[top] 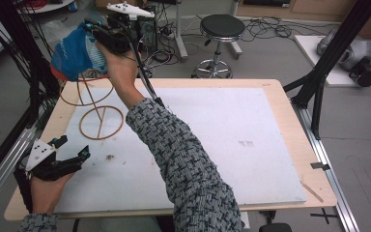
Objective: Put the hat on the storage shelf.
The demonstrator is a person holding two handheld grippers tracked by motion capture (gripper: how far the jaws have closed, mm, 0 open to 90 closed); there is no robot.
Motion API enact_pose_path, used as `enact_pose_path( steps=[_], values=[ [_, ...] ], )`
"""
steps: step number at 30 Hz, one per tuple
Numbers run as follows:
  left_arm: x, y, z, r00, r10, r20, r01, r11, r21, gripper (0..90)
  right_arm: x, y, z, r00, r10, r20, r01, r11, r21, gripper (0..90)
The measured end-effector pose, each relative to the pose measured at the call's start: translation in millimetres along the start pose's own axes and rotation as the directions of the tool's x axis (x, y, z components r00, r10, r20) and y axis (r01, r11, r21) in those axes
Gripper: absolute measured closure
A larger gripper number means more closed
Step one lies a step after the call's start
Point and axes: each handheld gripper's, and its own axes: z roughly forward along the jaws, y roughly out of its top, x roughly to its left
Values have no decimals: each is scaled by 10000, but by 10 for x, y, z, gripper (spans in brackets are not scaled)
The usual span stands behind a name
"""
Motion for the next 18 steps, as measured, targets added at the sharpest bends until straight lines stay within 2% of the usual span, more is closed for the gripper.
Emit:
enact_pose_path(
  steps=[5, 11, 16, 18],
  values=[
    [-7, 3, 3, 10000, -19, 25, 19, 10000, 6, 146, 19, -108, 72, 9996, -7, -268, 20, 9987, 505, 896],
    [-7, 5, 5, 10000, 26, 44, -26, 10000, 20, 146, 20, -206, 106, 9994, -50, -352, 82, 9957, 928, 896],
    [-11, 7, 6, 10000, 8, 46, -8, 10000, -4, 146, 7, -354, 146, 9992, -68, -400, 122, 9905, 1367, 896],
    [-10, 7, 5, 10000, 21, 47, -21, 10000, 19, 146, 2, -369, 149, 9990, -63, -434, 123, 9903, 1386, 896]
  ],
)
